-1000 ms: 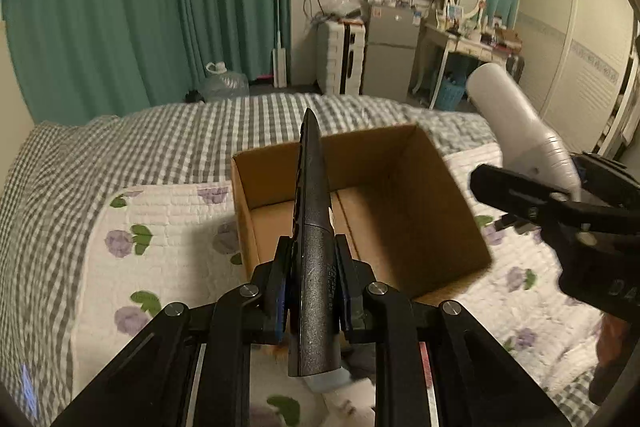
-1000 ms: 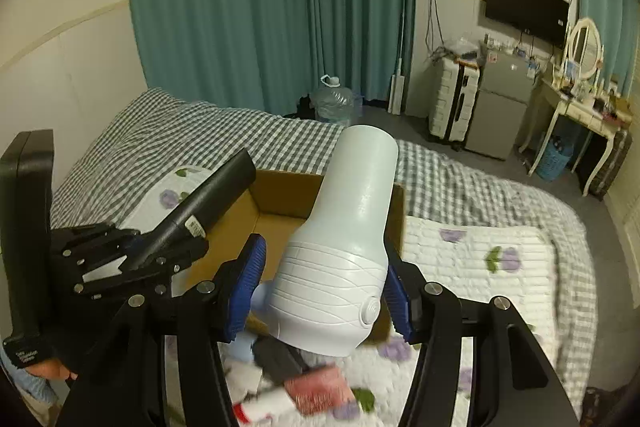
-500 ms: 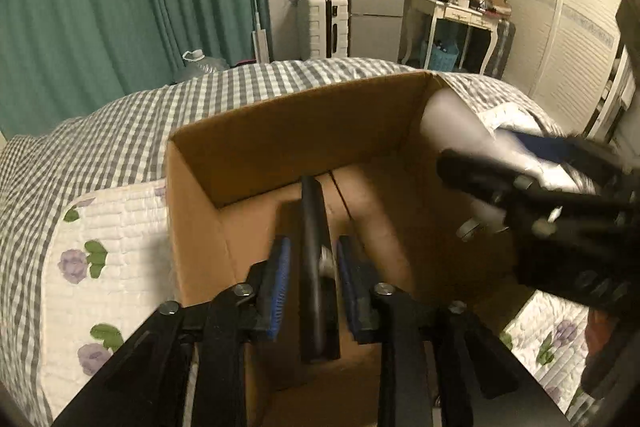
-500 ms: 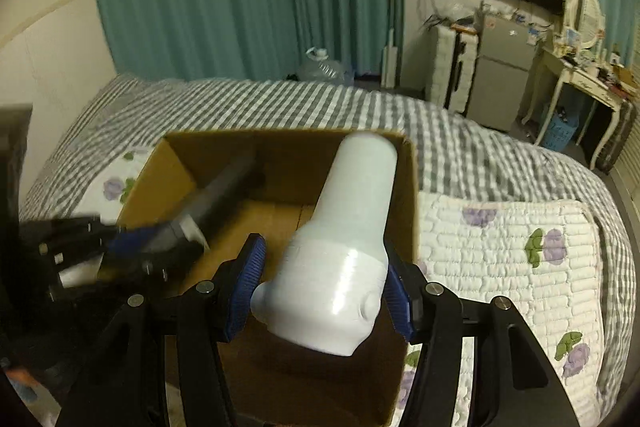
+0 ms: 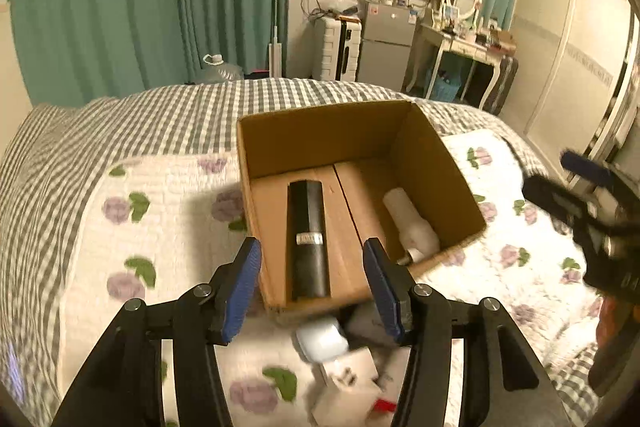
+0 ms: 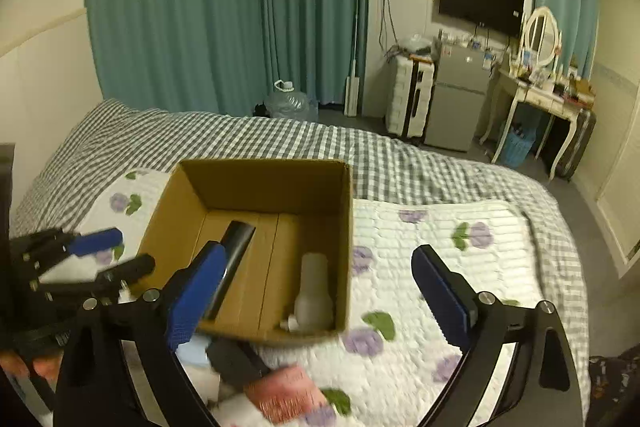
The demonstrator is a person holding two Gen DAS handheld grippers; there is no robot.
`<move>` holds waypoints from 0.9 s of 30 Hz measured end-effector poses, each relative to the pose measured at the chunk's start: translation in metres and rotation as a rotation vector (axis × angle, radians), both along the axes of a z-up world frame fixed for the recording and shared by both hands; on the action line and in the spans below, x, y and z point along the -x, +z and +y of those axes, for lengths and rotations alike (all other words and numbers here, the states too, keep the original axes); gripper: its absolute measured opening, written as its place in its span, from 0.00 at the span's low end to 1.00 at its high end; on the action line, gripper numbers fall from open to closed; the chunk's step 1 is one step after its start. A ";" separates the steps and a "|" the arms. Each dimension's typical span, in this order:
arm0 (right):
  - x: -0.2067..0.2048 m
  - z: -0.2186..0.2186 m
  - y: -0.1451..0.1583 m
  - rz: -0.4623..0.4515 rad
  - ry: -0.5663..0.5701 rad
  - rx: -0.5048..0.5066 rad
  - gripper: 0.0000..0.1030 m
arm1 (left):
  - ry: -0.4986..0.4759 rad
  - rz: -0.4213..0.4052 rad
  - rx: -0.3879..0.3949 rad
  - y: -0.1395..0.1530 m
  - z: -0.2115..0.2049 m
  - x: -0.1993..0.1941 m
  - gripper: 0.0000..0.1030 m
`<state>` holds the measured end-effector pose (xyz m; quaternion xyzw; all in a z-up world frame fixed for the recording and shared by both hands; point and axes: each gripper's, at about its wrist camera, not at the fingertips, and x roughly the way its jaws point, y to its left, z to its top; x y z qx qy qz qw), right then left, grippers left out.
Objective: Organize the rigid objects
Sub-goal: 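Lower the remote and hair dryer into the box and open both tools, then grasp the white charger with the left tool while the right tool grasps the spray can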
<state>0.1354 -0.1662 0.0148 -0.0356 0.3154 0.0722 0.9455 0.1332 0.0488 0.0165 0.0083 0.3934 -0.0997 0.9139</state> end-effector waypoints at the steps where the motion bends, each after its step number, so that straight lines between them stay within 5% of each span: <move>1: 0.009 -0.001 -0.002 0.001 -0.002 0.009 0.95 | 0.007 -0.001 0.004 0.001 0.002 0.007 0.54; 14: 0.086 -0.015 -0.052 0.142 -0.080 -0.004 0.99 | 0.044 0.008 -0.054 -0.026 -0.001 0.074 0.60; 27: 0.084 -0.009 -0.091 0.201 -0.057 0.013 0.99 | 0.032 0.083 -0.103 -0.086 -0.007 0.084 0.60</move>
